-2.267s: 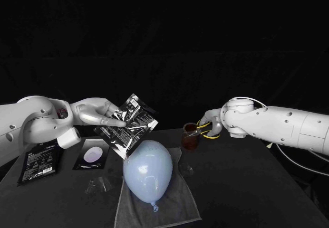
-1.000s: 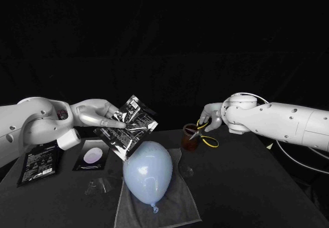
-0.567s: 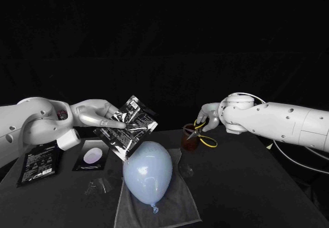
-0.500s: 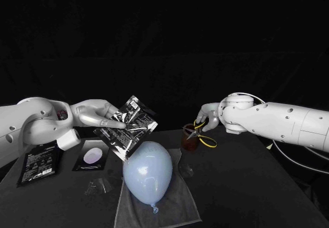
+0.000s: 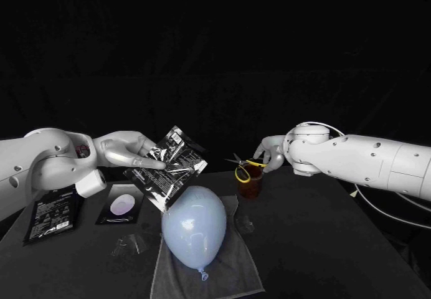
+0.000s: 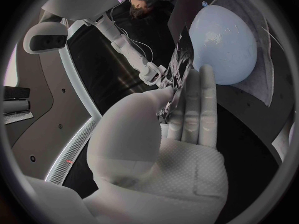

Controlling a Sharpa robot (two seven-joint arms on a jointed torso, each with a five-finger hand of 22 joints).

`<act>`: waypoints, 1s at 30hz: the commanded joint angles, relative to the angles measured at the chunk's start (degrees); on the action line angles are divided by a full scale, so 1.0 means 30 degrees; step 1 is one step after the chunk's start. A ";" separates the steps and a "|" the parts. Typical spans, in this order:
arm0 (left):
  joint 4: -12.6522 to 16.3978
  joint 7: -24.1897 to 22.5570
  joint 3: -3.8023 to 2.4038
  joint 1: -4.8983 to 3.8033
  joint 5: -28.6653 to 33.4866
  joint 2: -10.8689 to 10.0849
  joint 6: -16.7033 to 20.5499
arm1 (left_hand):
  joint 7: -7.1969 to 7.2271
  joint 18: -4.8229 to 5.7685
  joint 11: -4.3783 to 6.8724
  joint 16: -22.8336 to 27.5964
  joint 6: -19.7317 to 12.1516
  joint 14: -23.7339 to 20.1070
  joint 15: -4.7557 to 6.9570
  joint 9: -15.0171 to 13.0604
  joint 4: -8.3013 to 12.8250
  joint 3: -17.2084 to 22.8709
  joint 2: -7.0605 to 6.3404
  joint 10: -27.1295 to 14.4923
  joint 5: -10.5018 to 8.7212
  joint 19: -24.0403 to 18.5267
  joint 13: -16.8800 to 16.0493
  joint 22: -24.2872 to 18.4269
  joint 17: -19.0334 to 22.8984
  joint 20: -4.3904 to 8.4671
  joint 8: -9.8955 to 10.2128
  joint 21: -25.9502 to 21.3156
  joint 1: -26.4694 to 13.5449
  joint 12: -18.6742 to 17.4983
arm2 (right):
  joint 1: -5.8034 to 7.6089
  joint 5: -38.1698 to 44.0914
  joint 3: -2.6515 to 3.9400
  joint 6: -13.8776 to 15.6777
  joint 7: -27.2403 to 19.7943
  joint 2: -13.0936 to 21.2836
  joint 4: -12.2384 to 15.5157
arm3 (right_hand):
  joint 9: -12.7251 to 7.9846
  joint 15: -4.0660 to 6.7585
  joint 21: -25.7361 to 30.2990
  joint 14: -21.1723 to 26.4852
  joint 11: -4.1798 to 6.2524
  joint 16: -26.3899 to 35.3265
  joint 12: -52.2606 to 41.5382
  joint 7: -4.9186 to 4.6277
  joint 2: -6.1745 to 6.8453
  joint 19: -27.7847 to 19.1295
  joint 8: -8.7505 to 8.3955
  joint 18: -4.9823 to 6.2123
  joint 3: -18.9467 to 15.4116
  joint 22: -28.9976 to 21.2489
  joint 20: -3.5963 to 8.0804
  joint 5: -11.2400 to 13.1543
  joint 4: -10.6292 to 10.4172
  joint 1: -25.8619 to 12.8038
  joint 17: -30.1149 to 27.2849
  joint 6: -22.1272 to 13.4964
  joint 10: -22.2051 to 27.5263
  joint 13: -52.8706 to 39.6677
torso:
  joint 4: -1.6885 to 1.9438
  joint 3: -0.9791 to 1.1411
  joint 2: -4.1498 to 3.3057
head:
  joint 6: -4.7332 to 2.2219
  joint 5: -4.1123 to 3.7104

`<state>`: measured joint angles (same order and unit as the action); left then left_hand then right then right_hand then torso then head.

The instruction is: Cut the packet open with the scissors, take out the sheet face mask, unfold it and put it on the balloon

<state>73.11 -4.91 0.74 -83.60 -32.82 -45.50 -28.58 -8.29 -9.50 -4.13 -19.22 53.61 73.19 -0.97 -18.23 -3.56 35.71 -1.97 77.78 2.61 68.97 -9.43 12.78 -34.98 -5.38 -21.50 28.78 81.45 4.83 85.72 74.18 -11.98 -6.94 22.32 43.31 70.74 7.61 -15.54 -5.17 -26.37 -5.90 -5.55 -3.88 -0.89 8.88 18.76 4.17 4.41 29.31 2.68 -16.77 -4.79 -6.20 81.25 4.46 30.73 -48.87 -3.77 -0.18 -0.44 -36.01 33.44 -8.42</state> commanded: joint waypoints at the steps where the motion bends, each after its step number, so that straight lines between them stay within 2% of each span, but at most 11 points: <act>1: 0.0034 -0.0121 -0.0016 -0.0016 0.0198 0.0018 -0.0265 | -0.0010 -0.0246 0.0033 0.0030 0.0079 0.0006 0.0142 -0.3800 -0.0052 0.0111 0.0098 0.0141 0.0055 -0.0093 -0.0017 0.0032 -0.0024 0.0028 -0.0058 0.0065 0.0050 -0.0101 | 0.0022 0.0150 0.0002 -0.0328 0.0309 -0.0111 -0.0083 | -0.0124 0.0046 -0.0070 -0.0281 0.0002 -0.0064 -0.0040 -0.0027 0.0040 0.0198 -0.0136 0.0215 0.0282 -0.0002 0.0023 -0.0211 0.0292 -0.0356 0.0004 -0.0331 -0.0482 0.0027 | -0.0008 -0.0003 -0.0009 | -0.0016 -0.0013; 12: 0.0045 -0.0095 -0.0016 -0.0016 0.0198 -0.0018 -0.0259 | -0.0011 -0.0249 0.0032 0.0060 0.0098 0.0006 0.0141 -0.3870 -0.0061 0.0146 0.0085 0.0144 0.0055 -0.0162 -0.0047 0.0095 -0.0111 0.0023 0.0002 0.0155 0.0036 -0.0116 | 0.0051 0.0317 0.0004 -0.0424 0.0377 -0.0050 -0.0040 | -0.0184 0.0088 -0.0106 -0.0378 0.0017 0.0046 0.0100 -0.0198 0.0172 0.0413 -0.0173 0.0268 0.1004 0.0004 0.0017 -0.0670 0.0885 -0.0766 -0.0092 -0.0211 -0.1025 0.0067 | -0.0012 0.0001 0.0006 | 0.0030 0.0031; 18: 0.0044 -0.0095 -0.0016 -0.0016 0.0198 -0.0025 -0.0259 | -0.0011 -0.0249 0.0032 0.0060 0.0098 0.0006 0.0141 -0.3870 -0.0061 0.0146 0.0085 0.0144 0.0055 -0.0162 -0.0047 0.0095 -0.0111 0.0023 0.0002 0.0155 0.0036 -0.0116 | 0.0063 0.0366 0.0003 -0.0605 0.0291 0.0180 0.0190 | 0.0064 0.0034 -0.0060 -0.0182 -0.0118 0.0209 0.0104 -0.0548 0.0212 0.0362 0.0152 0.0220 0.1392 -0.0015 0.0019 -0.0453 0.1243 -0.1083 -0.0196 0.1168 -0.0960 0.0063 | -0.0032 0.0020 0.0012 | -0.0002 0.0020; 20: 0.0041 -0.0095 -0.0016 -0.0016 0.0198 -0.0025 -0.0260 | -0.0011 -0.0249 0.0032 0.0060 0.0098 0.0006 0.0141 -0.3870 -0.0061 0.0146 0.0085 0.0144 0.0055 -0.0162 -0.0047 0.0095 -0.0111 0.0023 0.0002 0.0155 0.0036 -0.0116 | 0.0065 0.0374 0.0002 -0.0689 0.0252 0.0236 0.0278 | 0.0302 0.0093 -0.0033 -0.0161 0.0040 0.0272 0.0091 -0.0851 0.0180 0.0341 0.0468 0.0226 0.1690 -0.0020 0.0022 -0.0333 0.1485 -0.1220 -0.0239 0.2456 -0.1049 0.0059 | -0.0040 0.0023 0.0010 | 0.0001 0.0019; 21: 0.0040 -0.0094 -0.0016 -0.0016 0.0198 -0.0024 -0.0261 | -0.0011 -0.0249 0.0032 0.0060 0.0098 0.0006 0.0141 -0.3870 -0.0061 0.0146 0.0085 0.0144 0.0055 -0.0162 -0.0047 0.0095 -0.0111 0.0023 0.0002 0.0155 0.0036 -0.0116 | 0.0065 0.0387 0.0001 -0.0713 0.0225 0.0257 0.0312 | 0.0506 0.0198 -0.0022 -0.0234 0.0324 0.0294 0.0087 -0.1352 0.0172 0.0357 0.0755 0.0261 0.1934 -0.0018 0.0024 -0.0254 0.1667 -0.1340 -0.0258 0.3577 -0.1186 0.0060 | -0.0040 0.0027 -0.0001 | -0.0009 0.0002; 22: 0.0041 -0.0093 -0.0016 -0.0016 0.0198 -0.0023 -0.0263 | -0.0011 -0.0249 0.0032 0.0060 0.0098 0.0006 0.0141 -0.3870 -0.0061 0.0146 0.0085 0.0144 0.0055 -0.0162 -0.0047 0.0095 -0.0111 0.0023 0.0002 0.0155 0.0036 -0.0116 | 0.0066 0.0407 0.0001 -0.0723 0.0191 0.0274 0.0339 | 0.0759 0.0263 -0.0027 -0.0459 0.0456 0.0251 0.0058 -0.1647 0.0163 0.0396 0.1104 0.0282 0.2078 -0.0013 0.0023 -0.0172 0.1767 -0.1367 -0.0236 0.4812 -0.1371 0.0053 | -0.0044 0.0028 -0.0001 | -0.0011 -0.0002; 23: 0.0041 -0.0093 -0.0016 -0.0016 0.0198 -0.0023 -0.0264 | -0.0011 -0.0249 0.0032 0.0060 0.0098 0.0006 0.0141 -0.3870 -0.0061 0.0146 0.0085 0.0144 0.0055 -0.0162 -0.0047 0.0095 -0.0111 0.0023 0.0002 0.0155 0.0036 -0.0116 | 0.0066 0.0437 0.0000 -0.0713 0.0152 0.0292 0.0366 | 0.0921 0.0751 -0.0103 -0.1557 0.0473 -0.0033 -0.0076 -0.1947 0.0119 0.0653 0.1587 0.0268 0.2365 0.0026 0.0018 0.0023 0.1899 -0.1375 -0.0081 0.5630 -0.1987 0.0033 | -0.0043 0.0030 -0.0002 | -0.0012 -0.0006; 25: 0.0042 -0.0090 -0.0016 -0.0016 0.0198 -0.0023 -0.0261 | -0.0011 -0.0249 0.0032 0.0060 0.0098 0.0006 0.0141 -0.3870 -0.0061 0.0146 0.0085 0.0144 0.0055 -0.0162 -0.0047 0.0095 -0.0111 0.0023 0.0002 0.0155 0.0036 -0.0116 | 0.0066 0.0536 -0.0001 -0.0667 0.0121 0.0330 0.0411 | 0.1016 0.1793 -0.0227 -0.3116 0.0448 -0.0506 -0.0051 -0.1955 0.0105 0.1047 0.1985 0.0164 0.2883 0.0078 0.0022 0.0266 0.2084 -0.1416 0.0142 0.6130 -0.2678 0.0060 | -0.0036 0.0030 -0.0005 | -0.0010 -0.0008; 26: 0.0043 -0.0089 -0.0016 -0.0016 0.0198 -0.0025 -0.0259 | -0.0011 -0.0249 0.0032 0.0060 0.0098 0.0006 0.0141 -0.3870 -0.0061 0.0146 0.0085 0.0144 0.0055 -0.0162 -0.0047 0.0095 -0.0111 0.0023 0.0002 0.0155 0.0036 -0.0116 | 0.0066 0.0610 -0.0001 -0.0617 0.0126 0.0351 0.0429 | 0.1055 0.1778 -0.0266 -0.3598 0.0475 -0.0695 -0.0034 -0.1959 0.0090 0.1180 0.2164 0.0128 0.3230 0.0090 0.0031 0.0523 0.2162 -0.1464 0.0210 0.6303 -0.3038 0.0069 | -0.0031 0.0029 -0.0005 | -0.0011 -0.0008; 28: 0.0045 -0.0085 -0.0016 -0.0016 0.0198 -0.0030 -0.0254 | -0.0011 -0.0249 0.0032 0.0060 0.0098 0.0006 0.0141 -0.3870 -0.0061 0.0146 0.0085 0.0144 0.0055 -0.0162 -0.0047 0.0095 -0.0111 0.0023 0.0002 0.0155 0.0036 -0.0116 | 0.0066 0.0813 -0.0002 -0.0463 0.0146 0.0398 0.0460 | 0.1094 0.1448 -0.0329 -0.4127 0.0462 -0.0898 -0.0021 -0.2009 0.0106 0.1412 0.2317 0.0158 0.3600 0.0114 0.0049 0.0647 0.2239 -0.1503 0.0289 0.6442 -0.3316 0.0070 | -0.0025 0.0027 -0.0002 | -0.0020 -0.0019; 30: 0.0046 -0.0084 -0.0016 -0.0016 0.0198 -0.0033 -0.0249 | -0.0011 -0.0249 0.0032 0.0060 0.0098 0.0006 0.0141 -0.3870 -0.0061 0.0146 0.0085 0.0144 0.0055 -0.0162 -0.0047 0.0095 -0.0111 0.0023 0.0002 0.0155 0.0036 -0.0116 | 0.0066 0.1035 -0.0002 -0.0278 0.0179 0.0469 0.0501 | 0.1150 0.1512 -0.0492 -0.4852 0.0410 -0.1154 -0.0037 -0.2086 0.0138 0.1995 0.2500 0.0231 0.3879 0.0182 0.0059 0.0648 0.2299 -0.1585 0.0397 0.6612 -0.3628 0.0060 | -0.0018 0.0021 0.0001 | -0.0010 -0.0039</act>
<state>73.15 -4.82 0.74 -83.60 -32.81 -45.62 -28.61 -8.18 -9.51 -4.13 -19.22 53.48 73.26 -0.79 -18.23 -3.74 35.89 -2.00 77.78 2.61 68.91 -9.50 13.00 -35.26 -5.45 -21.37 29.06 81.42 4.83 85.86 75.08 -12.01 -8.03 22.89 44.61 72.15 11.05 -11.00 -6.54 -40.78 -4.73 -8.99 -3.93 -7.28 9.41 24.55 11.69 4.36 40.87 3.19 -16.61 -2.99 0.67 76.97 5.65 50.47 -59.73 -3.59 -0.27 -0.36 -36.00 33.39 -8.48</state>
